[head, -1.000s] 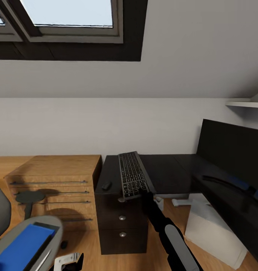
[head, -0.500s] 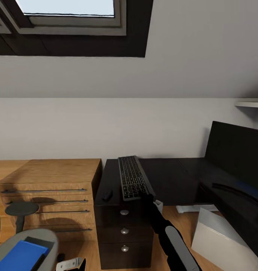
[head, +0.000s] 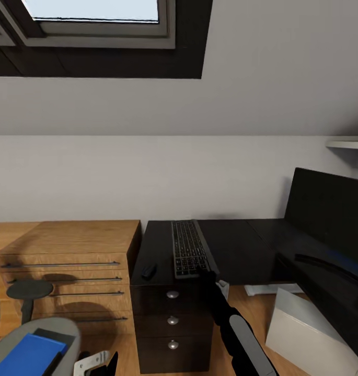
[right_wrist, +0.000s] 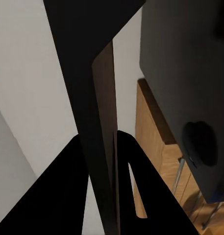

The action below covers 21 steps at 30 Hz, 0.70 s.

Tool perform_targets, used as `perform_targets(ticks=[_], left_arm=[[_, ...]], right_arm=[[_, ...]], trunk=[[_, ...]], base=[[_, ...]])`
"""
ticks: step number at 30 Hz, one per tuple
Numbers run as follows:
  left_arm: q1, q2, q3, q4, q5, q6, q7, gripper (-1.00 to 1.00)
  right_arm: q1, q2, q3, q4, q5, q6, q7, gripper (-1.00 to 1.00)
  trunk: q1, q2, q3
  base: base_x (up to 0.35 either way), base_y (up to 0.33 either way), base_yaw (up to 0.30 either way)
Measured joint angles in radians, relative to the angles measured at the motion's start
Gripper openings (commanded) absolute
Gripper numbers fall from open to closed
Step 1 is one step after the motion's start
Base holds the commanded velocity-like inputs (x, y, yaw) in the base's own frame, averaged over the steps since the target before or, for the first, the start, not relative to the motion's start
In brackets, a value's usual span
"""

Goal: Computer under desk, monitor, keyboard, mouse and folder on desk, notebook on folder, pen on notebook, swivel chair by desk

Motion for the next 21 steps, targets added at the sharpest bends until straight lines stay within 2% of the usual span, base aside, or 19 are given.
perform_targets(ticks=[7,11,21], left_arm=[[0.000,0.000,0.001,0.000,0.002,0.001,0.005,1.00],[0.000,-0.001,0.001,0.000,0.002,0.001,0.008,1.00],[0.000,-0.001,0.003,-0.002,0.002,0.001,0.008,1.00]], right_arm=[[0.000,0.000,0.001,0.001,0.000,-0.005,0.000,-1.00],[0.000,0.000,0.001,0.001,0.000,-0.005,0.000,-1.00],[0.000,0.000,0.004,0.000,-0.002,-0.004,0.002,-1.00]], trunk=[[0.027,-0.049,-0.022],[0.043,-0.077,-0.034],[0.081,-0.147,-0.066]], base=[[-0.008,0.000,0.000],[-0.269,0.000,0.000],[-0.016,0.000,0.000]])
